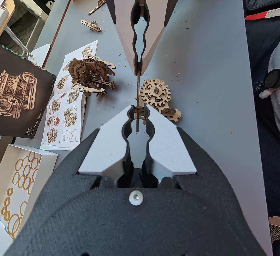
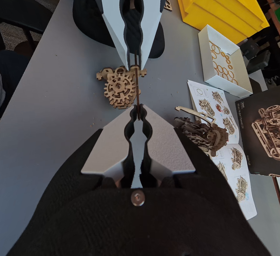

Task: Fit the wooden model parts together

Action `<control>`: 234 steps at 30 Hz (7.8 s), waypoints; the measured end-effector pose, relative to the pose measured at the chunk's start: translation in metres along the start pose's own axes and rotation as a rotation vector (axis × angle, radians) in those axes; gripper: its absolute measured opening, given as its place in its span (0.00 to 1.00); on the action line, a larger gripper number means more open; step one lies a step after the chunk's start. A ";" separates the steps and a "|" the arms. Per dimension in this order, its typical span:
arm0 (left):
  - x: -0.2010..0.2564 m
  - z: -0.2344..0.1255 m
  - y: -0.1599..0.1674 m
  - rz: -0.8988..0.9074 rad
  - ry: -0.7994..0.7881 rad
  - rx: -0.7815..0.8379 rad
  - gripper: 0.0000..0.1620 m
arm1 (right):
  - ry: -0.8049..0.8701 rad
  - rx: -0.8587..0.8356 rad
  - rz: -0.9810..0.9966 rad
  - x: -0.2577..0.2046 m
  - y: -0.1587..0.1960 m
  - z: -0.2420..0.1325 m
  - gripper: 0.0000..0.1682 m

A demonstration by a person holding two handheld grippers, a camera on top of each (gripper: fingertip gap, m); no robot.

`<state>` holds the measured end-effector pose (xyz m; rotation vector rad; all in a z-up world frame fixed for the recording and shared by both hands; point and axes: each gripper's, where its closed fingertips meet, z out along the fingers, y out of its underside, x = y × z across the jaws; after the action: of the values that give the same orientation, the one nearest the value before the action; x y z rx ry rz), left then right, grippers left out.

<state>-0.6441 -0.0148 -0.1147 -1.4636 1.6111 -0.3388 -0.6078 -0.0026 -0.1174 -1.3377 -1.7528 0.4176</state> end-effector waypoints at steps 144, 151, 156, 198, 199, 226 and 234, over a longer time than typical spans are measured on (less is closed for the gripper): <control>-0.002 0.009 0.002 -0.151 0.097 0.104 0.17 | -0.035 0.028 -0.096 0.000 0.002 -0.006 0.02; 0.000 0.008 -0.001 -0.141 0.088 0.113 0.17 | -0.031 0.046 -0.094 -0.002 0.000 -0.009 0.02; 0.000 0.008 0.000 -0.136 0.081 0.101 0.16 | -0.031 0.040 -0.106 -0.002 -0.002 -0.006 0.02; 0.006 0.003 -0.009 -0.066 0.057 0.147 0.06 | -0.103 0.086 -0.044 -0.007 -0.009 -0.003 0.02; 0.003 0.002 -0.008 -0.076 0.041 0.148 0.13 | -0.096 0.086 -0.052 -0.007 -0.009 -0.003 0.02; 0.003 -0.003 0.003 -0.051 -0.029 0.115 0.07 | -0.087 0.081 -0.066 -0.002 -0.008 -0.006 0.02; 0.002 -0.005 0.003 -0.051 -0.033 0.130 0.07 | -0.106 0.080 -0.025 0.000 0.003 -0.001 0.02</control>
<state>-0.6495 -0.0175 -0.1155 -1.4059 1.4995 -0.4384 -0.6054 -0.0021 -0.1190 -1.2559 -1.8180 0.5474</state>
